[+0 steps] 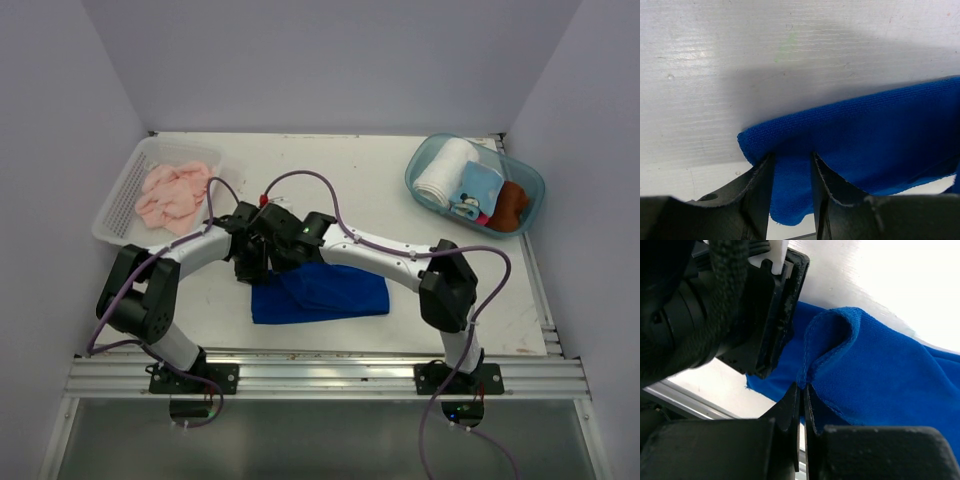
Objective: Roll the towels
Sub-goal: Fold the towel
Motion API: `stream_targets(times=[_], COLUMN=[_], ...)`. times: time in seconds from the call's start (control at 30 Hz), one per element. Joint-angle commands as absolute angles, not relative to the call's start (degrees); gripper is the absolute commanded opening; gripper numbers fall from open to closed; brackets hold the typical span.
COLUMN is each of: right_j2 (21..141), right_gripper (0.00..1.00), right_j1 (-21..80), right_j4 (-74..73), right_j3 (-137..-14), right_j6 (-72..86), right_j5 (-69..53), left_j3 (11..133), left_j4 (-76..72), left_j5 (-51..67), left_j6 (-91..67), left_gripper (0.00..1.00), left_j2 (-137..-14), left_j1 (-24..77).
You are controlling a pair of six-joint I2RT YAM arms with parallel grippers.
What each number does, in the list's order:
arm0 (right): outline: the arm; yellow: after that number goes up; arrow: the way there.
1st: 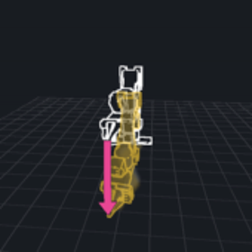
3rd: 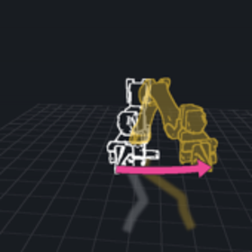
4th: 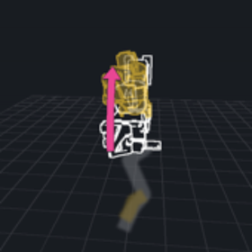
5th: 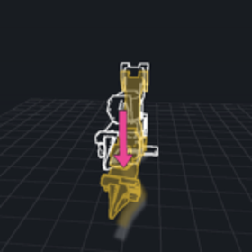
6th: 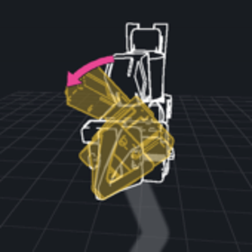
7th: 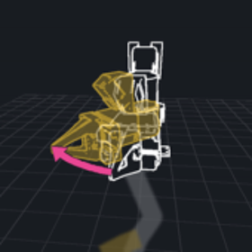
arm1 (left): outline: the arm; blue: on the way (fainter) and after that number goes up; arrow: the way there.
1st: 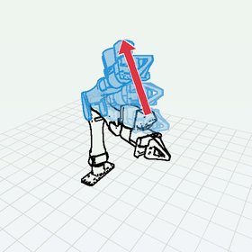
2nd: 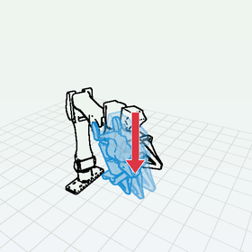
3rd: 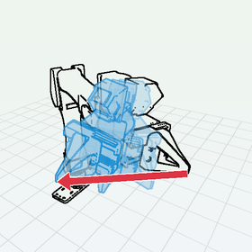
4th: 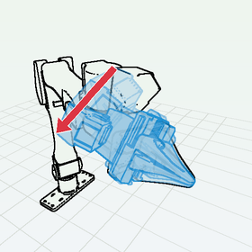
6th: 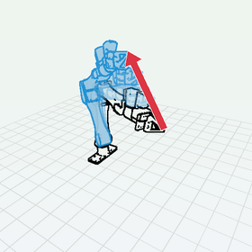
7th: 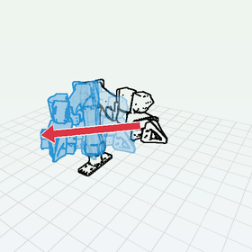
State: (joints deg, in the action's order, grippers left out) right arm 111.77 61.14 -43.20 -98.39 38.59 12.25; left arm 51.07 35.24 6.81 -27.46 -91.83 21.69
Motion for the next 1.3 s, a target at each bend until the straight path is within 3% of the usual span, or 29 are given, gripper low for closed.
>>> stream_targets(times=[0.0, 1.2, 1.27], right_j2=[113.99, 117.86, 117.77], right_gripper=[0.0, 0.0, 0.09], right_j1=[61.61, 64.07, 63.98], right_j4=[-42.19, -36.56, -36.3], right_j3=[-102.04, -101.25, -101.42], right_j6=[39.11, 40.69, 40.69], right_j5=[11.34, 6.24, 4.85], left_j3=[51.42, 53.61, 54.22], left_j4=[33.57, 34.98, 35.86], left_j5=[5.54, 3.87, 3.69], left_j6=[-26.63, -26.19, -26.1], left_gripper=[0.38, 0.38, 0.38], left_j2=[-93.87, -92.73, -92.2], left_j1=[20.92, 20.74, 20.74])
